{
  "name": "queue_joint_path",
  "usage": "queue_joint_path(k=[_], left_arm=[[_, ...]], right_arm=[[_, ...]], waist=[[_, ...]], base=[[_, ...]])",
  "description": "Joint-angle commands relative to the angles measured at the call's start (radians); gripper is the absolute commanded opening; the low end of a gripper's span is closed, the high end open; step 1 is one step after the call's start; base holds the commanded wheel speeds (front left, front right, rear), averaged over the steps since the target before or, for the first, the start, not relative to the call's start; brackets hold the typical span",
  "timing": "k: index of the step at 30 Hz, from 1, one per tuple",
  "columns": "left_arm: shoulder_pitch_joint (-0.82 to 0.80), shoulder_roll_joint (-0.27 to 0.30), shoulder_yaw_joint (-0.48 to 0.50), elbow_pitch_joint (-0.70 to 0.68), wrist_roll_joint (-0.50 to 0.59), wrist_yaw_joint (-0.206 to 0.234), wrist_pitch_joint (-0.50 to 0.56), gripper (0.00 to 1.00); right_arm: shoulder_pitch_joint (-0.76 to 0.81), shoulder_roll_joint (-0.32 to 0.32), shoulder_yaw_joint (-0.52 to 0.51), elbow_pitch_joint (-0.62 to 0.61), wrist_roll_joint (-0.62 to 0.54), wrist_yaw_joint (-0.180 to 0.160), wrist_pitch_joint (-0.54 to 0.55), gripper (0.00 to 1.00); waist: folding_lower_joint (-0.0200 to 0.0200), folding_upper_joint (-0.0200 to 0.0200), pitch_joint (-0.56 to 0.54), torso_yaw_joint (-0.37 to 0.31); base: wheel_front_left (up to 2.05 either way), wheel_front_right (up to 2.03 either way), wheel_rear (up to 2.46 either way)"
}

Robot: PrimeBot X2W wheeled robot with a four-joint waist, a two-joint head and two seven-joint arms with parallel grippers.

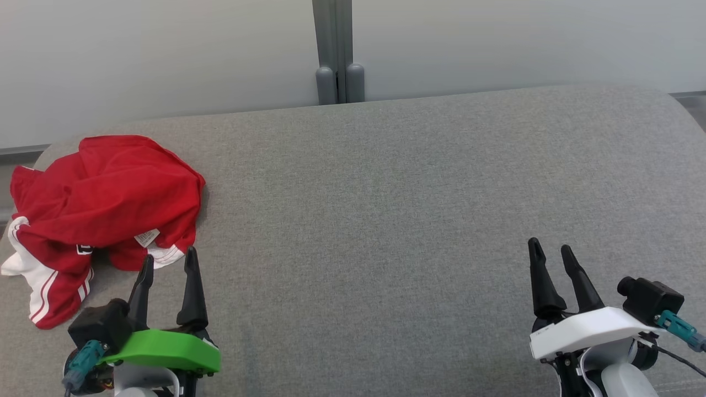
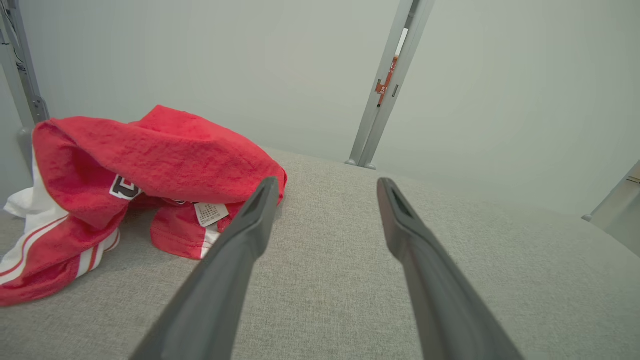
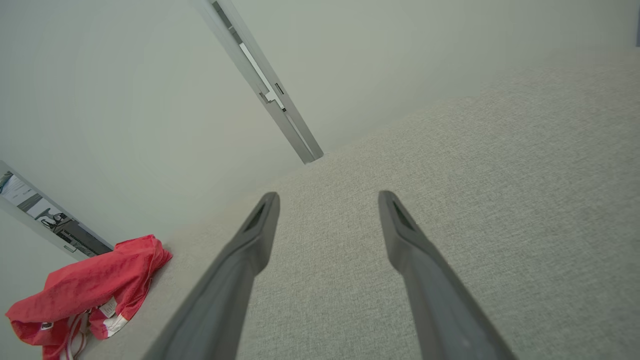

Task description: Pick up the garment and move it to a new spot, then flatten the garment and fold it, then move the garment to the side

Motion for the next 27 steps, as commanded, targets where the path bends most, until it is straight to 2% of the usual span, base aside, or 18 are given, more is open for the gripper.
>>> queue_joint_path(k=[1,27], left_arm=[[-0.007,0.01,-0.001,-0.005,0.028,0.005,-0.009,1.0],[0.0,0.018,-0.012,-0.003,0.237,0.035,-0.064,1.0]], right_arm=[[0.002,-0.006,-0.002,-0.004,-0.025,0.0,-0.012,1.0],[0.011,-0.007,0.005,-0.008,-0.232,0.0,-0.067,1.0]], waist=[[0.0,0.0,0.0,0.0],[0.0,0.0,-0.001,0.01]], base=[[0.0,0.0,0.0],[0.0,0.0,0.0]])
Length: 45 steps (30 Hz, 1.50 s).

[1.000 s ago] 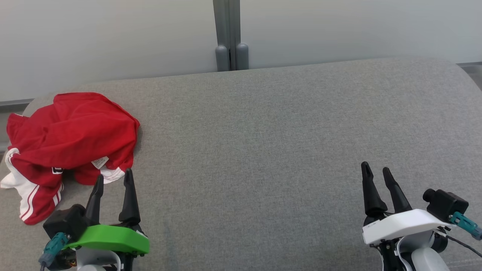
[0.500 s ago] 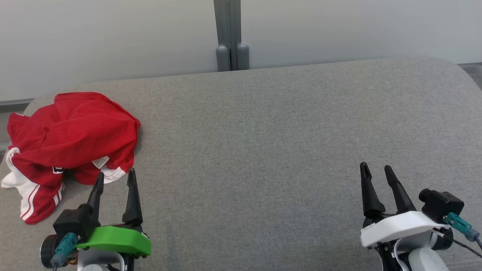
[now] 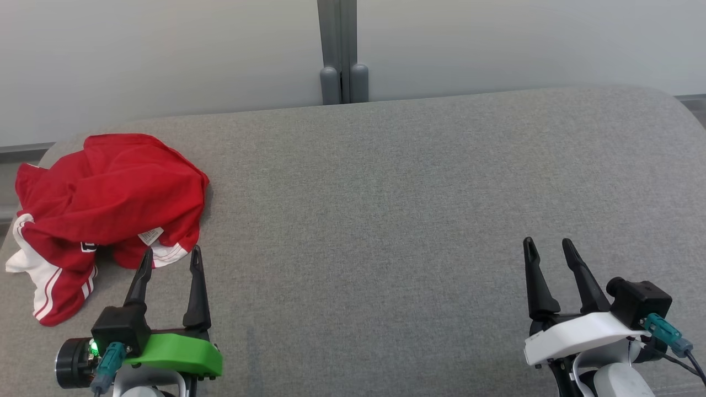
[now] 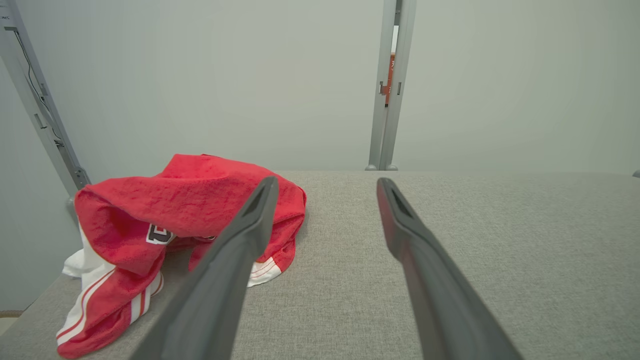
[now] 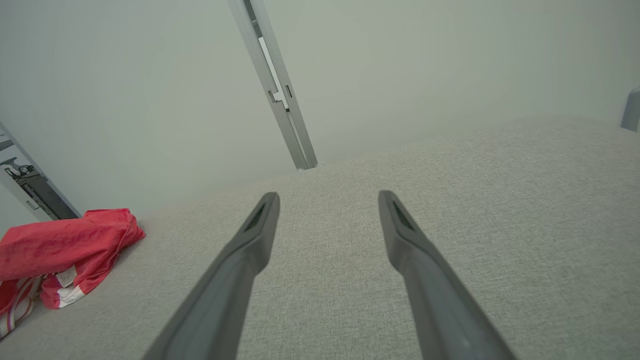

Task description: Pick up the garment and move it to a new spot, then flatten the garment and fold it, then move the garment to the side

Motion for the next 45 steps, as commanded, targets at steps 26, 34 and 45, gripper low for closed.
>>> queue_joint_path(k=[26,34,45], left_arm=[[-0.001,-0.006,0.006,0.044,0.055,-0.009,-0.034,1.0],[-0.007,-0.009,0.006,0.061,0.03,-0.012,-0.034,1.0],[-0.008,-0.005,0.005,0.064,0.027,-0.009,-0.034,1.0]], right_arm=[[0.016,-0.006,0.012,-0.002,-0.111,0.0,-0.037,1.0],[0.012,-0.006,0.01,0.008,-0.081,0.0,-0.037,1.0],[0.014,-0.006,0.01,0.011,-0.078,0.0,-0.037,1.0]], waist=[[0.0,0.0,-0.009,0.007],[0.0,0.0,-0.01,0.008],[0.0,0.0,-0.012,0.011]], base=[[0.0,0.0,0.0],[0.0,0.0,0.0],[0.0,0.0,0.0]])
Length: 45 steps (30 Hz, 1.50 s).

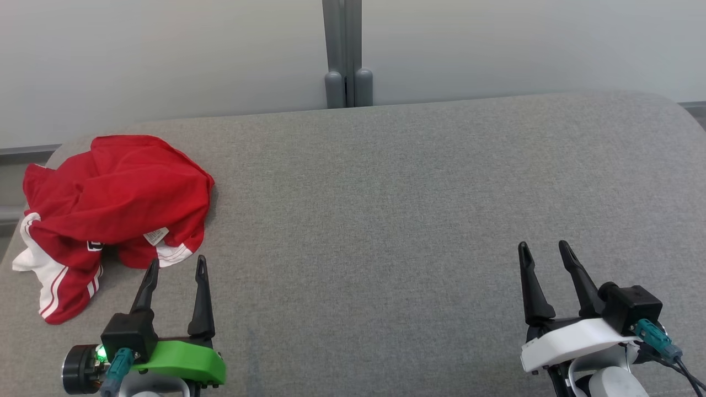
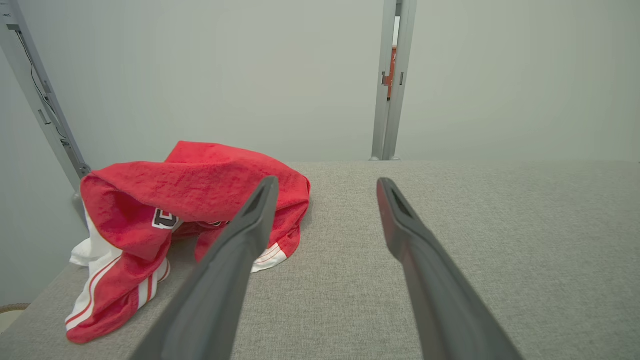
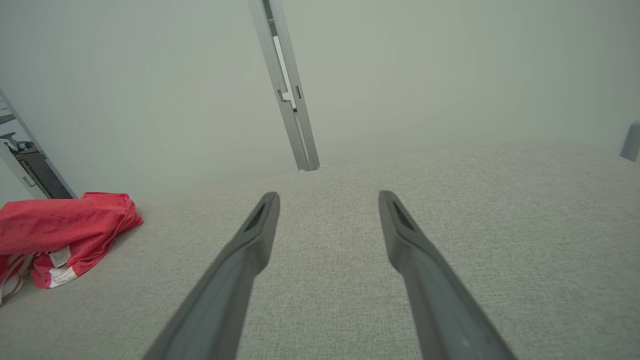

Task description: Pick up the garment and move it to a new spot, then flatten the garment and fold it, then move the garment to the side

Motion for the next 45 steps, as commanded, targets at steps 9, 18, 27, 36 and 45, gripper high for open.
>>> queue_joint_path(k=[9,18,27,36,45], left_arm=[[-0.01,0.009,0.006,-0.005,-0.006,0.005,-0.001,1.0],[-0.016,0.023,0.019,-0.005,-0.008,0.013,-0.001,1.0],[-0.022,0.03,0.029,0.003,-0.016,0.017,-0.001,1.0],[-0.015,0.029,0.04,0.003,-0.019,0.029,-0.001,1.0],[-0.004,0.037,0.057,0.004,-0.022,0.037,-0.001,1.0]], right_arm=[[0.008,-0.004,0.001,0.002,0.012,0.0,-0.004,1.0],[0.006,-0.004,0.006,0.005,0.017,0.0,-0.003,1.0],[0.001,-0.004,0.006,0.007,0.019,0.0,-0.004,1.0],[-0.002,-0.005,0.003,0.01,0.01,0.0,-0.003,1.0],[-0.008,-0.005,0.011,0.02,0.006,0.0,-0.004,1.0]], waist=[[0.0,0.0,0.003,0.026],[0.0,0.0,0.015,0.09],[0.0,0.0,0.028,0.185],[0.0,0.0,0.031,0.283],[0.0,0.0,0.032,0.38]], base=[[0.0,0.0,0.0],[0.0,0.0,0.0],[0.0,0.0,0.0],[0.0,0.0,0.0],[0.0,0.0,0.0]])
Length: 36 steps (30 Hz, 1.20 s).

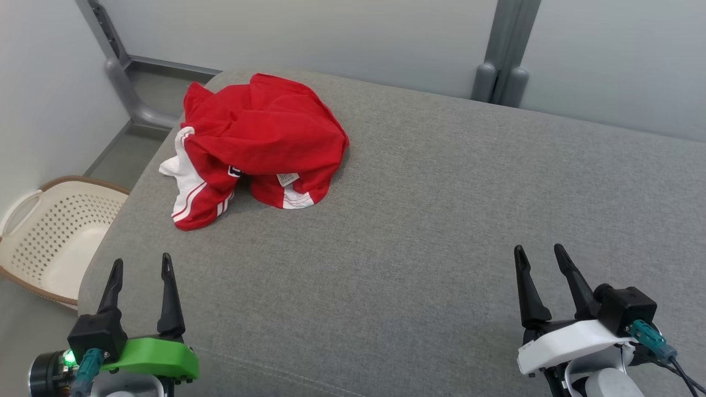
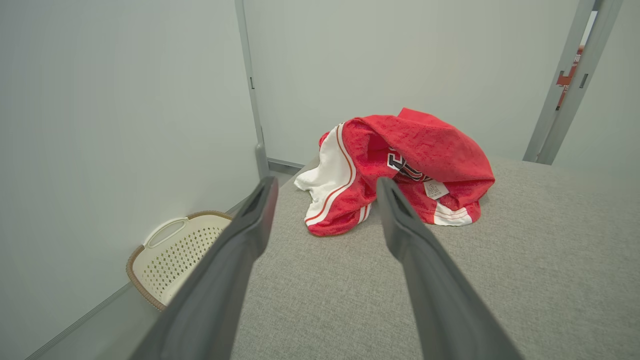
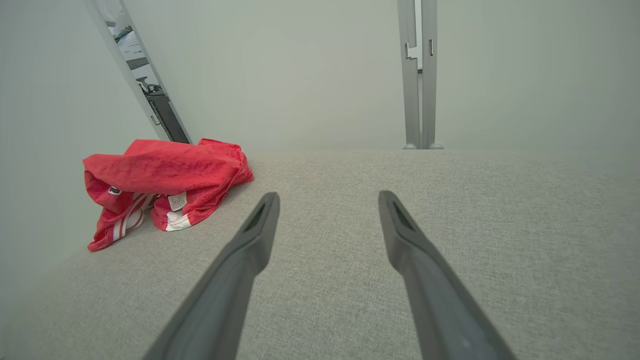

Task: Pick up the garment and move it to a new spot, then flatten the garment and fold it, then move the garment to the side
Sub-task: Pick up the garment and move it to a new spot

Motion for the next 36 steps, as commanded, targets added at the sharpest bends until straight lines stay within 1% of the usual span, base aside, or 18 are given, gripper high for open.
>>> queue_joint_path(k=[1,10,20,24,28,32,36], left_arm=[[0.009,0.01,0.006,0.001,-0.002,0.005,-0.001,1.0],[0.026,0.015,0.032,-0.006,-0.008,0.011,-0.001,1.0],[0.021,0.011,0.035,-0.009,-0.005,0.015,-0.001,1.0],[-0.003,0.009,0.037,-0.004,-0.015,0.007,-0.001,1.0],[-0.047,0.018,0.045,-0.005,-0.024,-0.001,-0.001,1.0],[-0.126,0.031,0.048,-0.003,-0.031,-0.017,-0.001,1.0],[-0.241,0.049,0.056,-0.001,-0.044,-0.031,-0.001,1.0]], right_arm=[[-0.008,-0.005,0.002,0.003,-0.002,0.0,-0.003,1.0],[-0.008,-0.005,0.005,0.01,0.0,0.0,-0.004,1.0],[-0.013,-0.005,0.019,0.015,0.004,0.0,-0.004,1.0],[-0.018,-0.005,0.021,0.016,-0.006,0.0,-0.004,1.0],[-0.037,-0.005,0.019,0.009,-0.024,0.0,-0.004,1.0],[-0.063,-0.005,0.007,0.002,-0.055,0.0,-0.003,1.0],[-0.096,-0.005,-0.014,-0.016,-0.087,0.0,0.004,1.0]], waist=[[0.0,0.0,0.0,0.037],[0.0,0.0,-0.001,0.073],[0.0,0.0,0.001,0.059],[0.0,0.0,0.014,0.038],[0.0,0.0,0.043,0.001],[0.0,0.0,0.1,-0.05],[0.0,0.0,0.178,-0.111]], base=[[0.0,0.0,0.0],[0.0,0.0,0.0],[0.0,0.0,0.0],[0.0,0.0,0.0],[0.0,0.0,0.0],[0.0,0.0,0.0],[0.0,0.0,0.0]])
